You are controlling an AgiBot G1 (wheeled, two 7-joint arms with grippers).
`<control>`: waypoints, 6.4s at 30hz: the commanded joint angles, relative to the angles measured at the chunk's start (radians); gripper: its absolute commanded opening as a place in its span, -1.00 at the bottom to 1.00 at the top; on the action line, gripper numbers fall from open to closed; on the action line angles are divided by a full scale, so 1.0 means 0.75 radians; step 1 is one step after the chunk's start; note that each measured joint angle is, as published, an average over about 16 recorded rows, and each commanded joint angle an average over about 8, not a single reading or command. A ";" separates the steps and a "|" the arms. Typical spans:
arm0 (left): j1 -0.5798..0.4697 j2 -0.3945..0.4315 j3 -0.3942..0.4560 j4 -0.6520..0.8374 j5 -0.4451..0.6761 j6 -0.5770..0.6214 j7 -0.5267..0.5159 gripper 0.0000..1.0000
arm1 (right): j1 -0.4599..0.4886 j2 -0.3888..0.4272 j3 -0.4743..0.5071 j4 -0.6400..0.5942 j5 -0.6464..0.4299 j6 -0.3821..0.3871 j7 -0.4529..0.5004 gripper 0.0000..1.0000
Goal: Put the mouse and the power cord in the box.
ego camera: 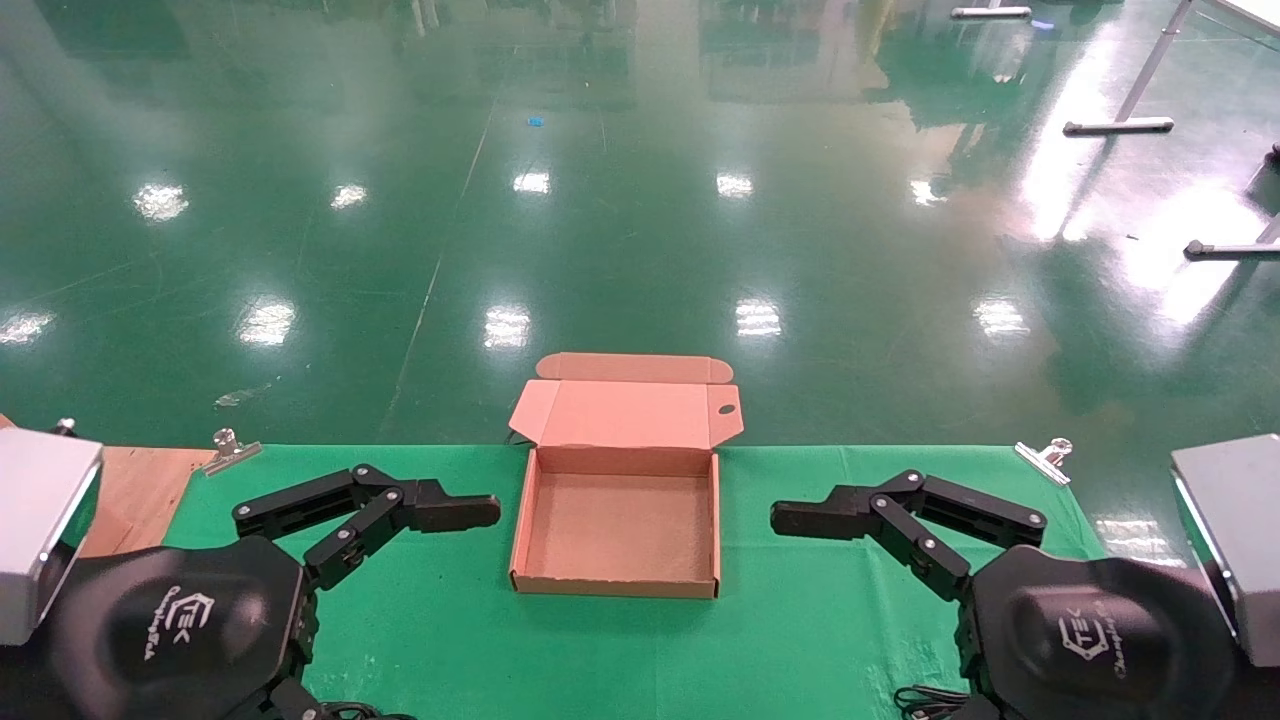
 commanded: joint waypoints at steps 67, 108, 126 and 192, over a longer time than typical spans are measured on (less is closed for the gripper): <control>-0.424 0.292 0.489 0.837 1.073 -0.030 0.416 1.00 | 0.377 -0.352 -0.519 -0.443 -1.366 0.176 -0.610 1.00; -0.685 0.630 0.674 1.661 1.439 -0.398 0.895 0.18 | 0.679 -0.683 -0.609 -1.602 -1.598 0.522 -1.229 -0.01; -0.666 0.628 0.670 1.693 1.436 -0.539 0.934 -1.00 | 0.691 -0.715 -0.597 -1.684 -1.581 0.562 -1.270 -1.00; -1.165 0.729 0.631 1.600 1.393 -0.314 0.923 -1.00 | 1.173 -0.837 -0.485 -1.622 -1.420 0.171 -1.206 -1.00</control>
